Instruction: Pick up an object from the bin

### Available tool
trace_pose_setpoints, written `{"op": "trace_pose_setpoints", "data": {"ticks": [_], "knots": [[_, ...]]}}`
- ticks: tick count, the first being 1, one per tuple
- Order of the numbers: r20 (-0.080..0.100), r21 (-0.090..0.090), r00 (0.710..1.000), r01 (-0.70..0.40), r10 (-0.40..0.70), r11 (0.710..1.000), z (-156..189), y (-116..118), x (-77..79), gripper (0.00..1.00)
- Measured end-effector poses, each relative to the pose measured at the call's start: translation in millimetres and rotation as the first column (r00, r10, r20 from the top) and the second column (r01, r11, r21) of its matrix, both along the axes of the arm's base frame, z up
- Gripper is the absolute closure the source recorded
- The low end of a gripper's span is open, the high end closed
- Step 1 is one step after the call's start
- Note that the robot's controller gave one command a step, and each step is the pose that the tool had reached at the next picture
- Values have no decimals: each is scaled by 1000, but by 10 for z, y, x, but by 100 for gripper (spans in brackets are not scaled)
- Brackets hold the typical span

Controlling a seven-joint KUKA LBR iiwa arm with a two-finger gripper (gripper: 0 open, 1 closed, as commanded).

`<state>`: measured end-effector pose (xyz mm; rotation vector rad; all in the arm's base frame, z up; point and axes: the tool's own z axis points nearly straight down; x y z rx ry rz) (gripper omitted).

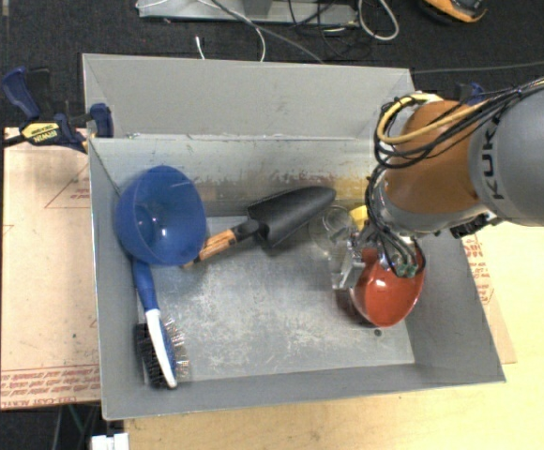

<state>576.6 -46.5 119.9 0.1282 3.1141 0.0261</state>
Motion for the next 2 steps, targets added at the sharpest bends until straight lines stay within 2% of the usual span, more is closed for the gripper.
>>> {"op": "trace_pose_setpoints", "data": {"ticks": [1,2], "knots": [[-7,1,993,119,-119,993,-36,-208,-572,0],[-6,1,993,119,-119,993,-34,-205,-569,0]]}}
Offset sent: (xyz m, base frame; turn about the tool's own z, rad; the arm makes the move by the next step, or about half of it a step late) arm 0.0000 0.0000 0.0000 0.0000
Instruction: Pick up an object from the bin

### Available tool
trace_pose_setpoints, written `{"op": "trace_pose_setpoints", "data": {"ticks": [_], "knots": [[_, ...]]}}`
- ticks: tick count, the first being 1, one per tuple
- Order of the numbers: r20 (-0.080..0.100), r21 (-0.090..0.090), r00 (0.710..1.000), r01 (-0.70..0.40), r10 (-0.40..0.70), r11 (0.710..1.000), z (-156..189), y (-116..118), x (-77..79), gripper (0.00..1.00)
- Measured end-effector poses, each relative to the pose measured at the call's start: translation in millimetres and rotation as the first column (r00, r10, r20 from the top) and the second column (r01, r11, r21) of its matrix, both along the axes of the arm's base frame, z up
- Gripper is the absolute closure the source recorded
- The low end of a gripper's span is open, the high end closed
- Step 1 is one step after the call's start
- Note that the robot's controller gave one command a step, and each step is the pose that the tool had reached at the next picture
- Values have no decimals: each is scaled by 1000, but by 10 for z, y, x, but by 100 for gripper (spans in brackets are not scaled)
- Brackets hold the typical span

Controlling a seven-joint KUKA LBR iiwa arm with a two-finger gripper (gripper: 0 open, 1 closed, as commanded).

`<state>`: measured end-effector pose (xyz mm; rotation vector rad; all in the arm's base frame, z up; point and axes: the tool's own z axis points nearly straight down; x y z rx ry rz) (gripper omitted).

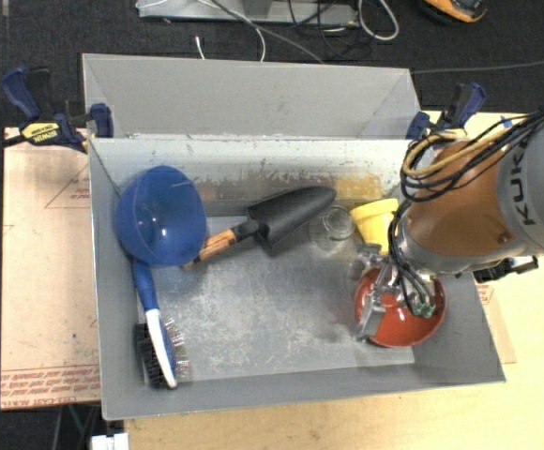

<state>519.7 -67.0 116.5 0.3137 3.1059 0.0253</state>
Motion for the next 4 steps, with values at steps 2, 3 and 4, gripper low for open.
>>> {"op": "trace_pose_setpoints", "data": {"ticks": [2,3,4], "knots": [[20,-9,987,-158,158,987,550,-416,-154,100],[20,-9,987,-157,157,988,550,-416,-155,100],[58,-23,962,-267,268,963,306,-363,-63,100]]}}
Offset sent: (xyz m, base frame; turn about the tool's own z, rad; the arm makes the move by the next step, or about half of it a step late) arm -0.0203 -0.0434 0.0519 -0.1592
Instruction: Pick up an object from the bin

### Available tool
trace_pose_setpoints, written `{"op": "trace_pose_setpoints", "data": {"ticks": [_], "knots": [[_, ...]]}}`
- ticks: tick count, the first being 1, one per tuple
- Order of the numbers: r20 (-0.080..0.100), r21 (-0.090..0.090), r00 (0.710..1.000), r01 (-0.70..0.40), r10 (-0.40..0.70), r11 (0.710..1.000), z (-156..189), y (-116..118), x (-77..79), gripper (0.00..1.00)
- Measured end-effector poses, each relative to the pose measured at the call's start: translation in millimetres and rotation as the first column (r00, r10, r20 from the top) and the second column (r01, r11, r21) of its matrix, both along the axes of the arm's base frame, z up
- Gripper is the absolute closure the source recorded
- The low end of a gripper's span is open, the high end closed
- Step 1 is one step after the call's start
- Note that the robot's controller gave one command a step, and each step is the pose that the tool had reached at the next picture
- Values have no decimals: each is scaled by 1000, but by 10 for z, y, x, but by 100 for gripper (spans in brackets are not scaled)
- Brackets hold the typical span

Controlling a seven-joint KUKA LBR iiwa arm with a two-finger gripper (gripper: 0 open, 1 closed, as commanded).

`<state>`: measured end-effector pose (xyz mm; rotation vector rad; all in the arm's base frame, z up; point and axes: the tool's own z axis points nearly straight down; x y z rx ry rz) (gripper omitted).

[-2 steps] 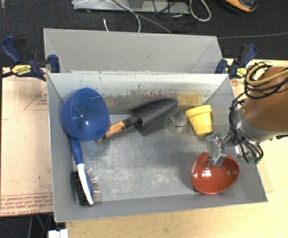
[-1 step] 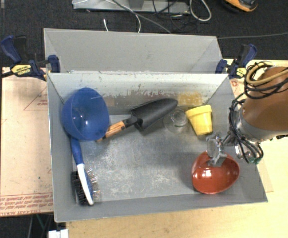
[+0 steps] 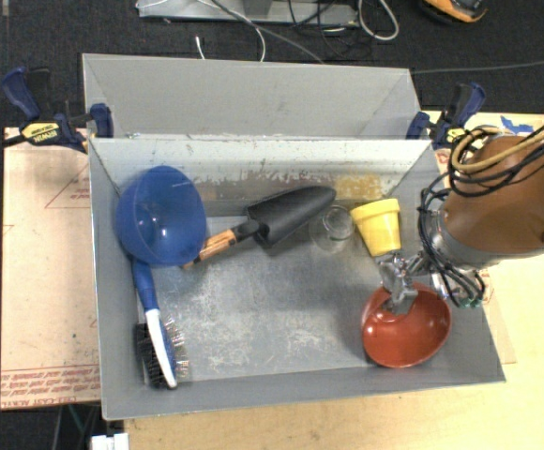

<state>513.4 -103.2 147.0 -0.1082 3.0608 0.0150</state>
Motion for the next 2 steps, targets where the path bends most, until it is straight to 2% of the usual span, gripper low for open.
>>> {"op": "trace_pose_setpoints", "data": {"ticks": [1,2], "knots": [[22,-1,996,-84,84,996,-154,57,54,100],[17,2,999,-29,29,1000,-59,73,63,100]]}}
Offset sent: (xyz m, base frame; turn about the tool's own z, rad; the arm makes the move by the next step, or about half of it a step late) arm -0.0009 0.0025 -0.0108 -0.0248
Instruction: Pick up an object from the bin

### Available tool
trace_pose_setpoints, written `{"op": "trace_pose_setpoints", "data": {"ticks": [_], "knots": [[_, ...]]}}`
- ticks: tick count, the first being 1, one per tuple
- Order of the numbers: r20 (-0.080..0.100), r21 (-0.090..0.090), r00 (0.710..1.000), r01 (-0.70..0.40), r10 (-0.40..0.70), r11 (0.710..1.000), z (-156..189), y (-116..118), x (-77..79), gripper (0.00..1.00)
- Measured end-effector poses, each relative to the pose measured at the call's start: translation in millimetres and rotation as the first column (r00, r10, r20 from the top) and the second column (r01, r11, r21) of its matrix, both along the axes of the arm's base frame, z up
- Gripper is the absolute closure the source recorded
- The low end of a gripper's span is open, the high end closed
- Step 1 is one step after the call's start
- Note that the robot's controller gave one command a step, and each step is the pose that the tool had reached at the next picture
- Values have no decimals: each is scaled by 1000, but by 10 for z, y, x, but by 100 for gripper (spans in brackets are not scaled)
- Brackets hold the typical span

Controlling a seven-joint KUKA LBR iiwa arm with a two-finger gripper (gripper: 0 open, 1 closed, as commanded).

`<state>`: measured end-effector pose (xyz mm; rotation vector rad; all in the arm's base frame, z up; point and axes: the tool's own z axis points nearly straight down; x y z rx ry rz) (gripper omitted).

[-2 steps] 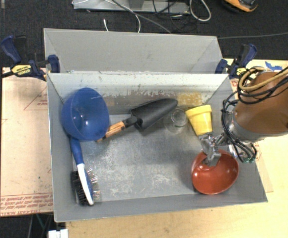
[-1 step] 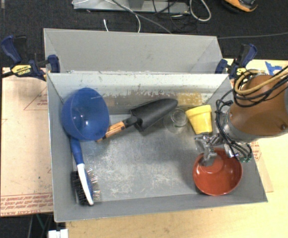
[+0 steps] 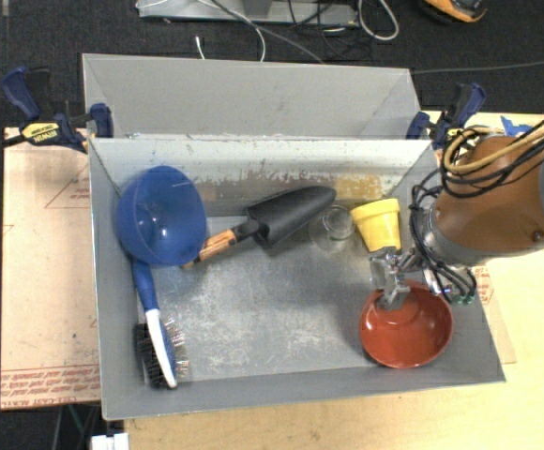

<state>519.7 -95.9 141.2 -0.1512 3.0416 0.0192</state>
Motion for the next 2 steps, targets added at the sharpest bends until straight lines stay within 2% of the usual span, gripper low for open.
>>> {"op": "trace_pose_setpoints", "data": {"ticks": [1,2], "knots": [[8,-1,999,-37,37,999,107,-18,-1,100],[13,-5,998,-61,61,998,26,-44,60,100]]}}
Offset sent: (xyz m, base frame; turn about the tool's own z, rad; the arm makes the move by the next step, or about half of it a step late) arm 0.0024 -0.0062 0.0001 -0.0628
